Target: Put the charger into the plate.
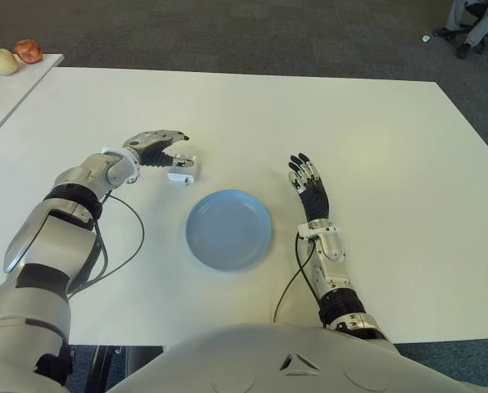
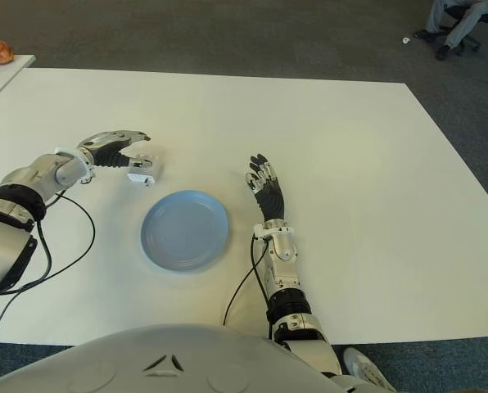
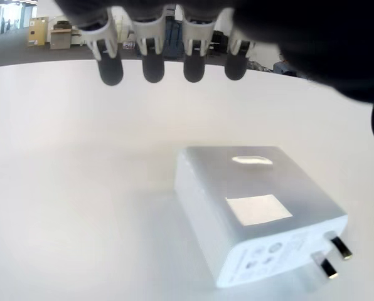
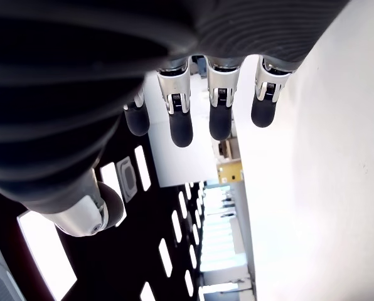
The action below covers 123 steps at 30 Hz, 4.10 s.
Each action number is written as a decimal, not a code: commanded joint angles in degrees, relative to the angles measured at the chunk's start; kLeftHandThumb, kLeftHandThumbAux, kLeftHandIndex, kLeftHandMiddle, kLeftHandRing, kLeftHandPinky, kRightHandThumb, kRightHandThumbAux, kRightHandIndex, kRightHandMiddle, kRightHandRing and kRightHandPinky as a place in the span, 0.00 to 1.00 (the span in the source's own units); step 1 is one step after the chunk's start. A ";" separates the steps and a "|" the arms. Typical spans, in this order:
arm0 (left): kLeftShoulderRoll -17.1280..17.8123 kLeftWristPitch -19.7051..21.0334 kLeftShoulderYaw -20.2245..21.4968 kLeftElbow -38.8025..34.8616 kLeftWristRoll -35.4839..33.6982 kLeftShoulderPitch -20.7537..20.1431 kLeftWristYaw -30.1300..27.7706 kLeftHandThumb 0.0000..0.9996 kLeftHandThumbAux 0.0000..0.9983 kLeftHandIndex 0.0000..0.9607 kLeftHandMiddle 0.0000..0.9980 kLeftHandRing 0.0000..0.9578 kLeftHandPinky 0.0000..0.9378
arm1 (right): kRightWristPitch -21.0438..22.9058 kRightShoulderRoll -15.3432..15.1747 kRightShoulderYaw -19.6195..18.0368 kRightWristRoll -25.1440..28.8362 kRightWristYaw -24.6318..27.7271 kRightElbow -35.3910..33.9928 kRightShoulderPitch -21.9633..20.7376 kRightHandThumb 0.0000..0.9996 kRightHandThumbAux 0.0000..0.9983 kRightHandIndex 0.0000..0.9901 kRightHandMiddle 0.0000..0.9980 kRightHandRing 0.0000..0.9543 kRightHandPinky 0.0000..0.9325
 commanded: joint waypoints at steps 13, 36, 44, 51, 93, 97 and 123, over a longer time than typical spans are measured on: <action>0.79 -0.30 -2.05 -0.02 -0.56 -0.05 -3.87 0.45 0.18 0.00 0.00 0.00 0.00 | 0.95 1.65 -0.49 0.38 0.22 1.70 2.52 0.00 0.63 0.10 0.15 0.10 0.06; 3.85 -3.15 -6.97 -2.62 2.59 -0.20 -2.36 0.40 0.23 0.00 0.00 0.00 0.01 | 1.20 1.50 -0.54 0.34 0.37 1.04 2.96 0.00 0.64 0.10 0.14 0.10 0.06; 4.87 -4.00 -9.15 -3.64 5.37 -0.14 0.15 0.40 0.22 0.00 0.00 0.00 0.04 | 1.29 1.41 -0.57 0.33 0.36 0.80 3.10 0.00 0.63 0.10 0.14 0.09 0.06; 5.48 -4.21 -12.75 -3.70 9.70 -1.12 4.74 0.40 0.22 0.00 0.00 0.00 0.05 | 1.08 1.44 -0.60 0.41 0.50 0.85 3.11 0.00 0.64 0.10 0.14 0.10 0.07; 4.16 -2.01 -24.42 1.79 18.82 -6.73 16.25 0.41 0.26 0.00 0.00 0.00 0.14 | 0.58 1.96 -0.92 0.73 1.13 -0.35 4.45 0.00 0.64 0.10 0.14 0.10 0.08; 4.07 -1.87 -24.50 2.06 18.52 -6.79 16.05 0.40 0.26 0.00 0.00 0.00 0.14 | 0.57 1.92 -0.93 0.72 1.17 -0.32 4.44 0.00 0.63 0.10 0.14 0.10 0.08; 3.05 -0.12 -19.69 2.83 12.81 -6.10 7.67 0.40 0.26 0.01 0.02 0.05 0.17 | 1.06 1.88 -0.97 0.68 1.01 -0.67 4.58 0.00 0.62 0.10 0.15 0.11 0.08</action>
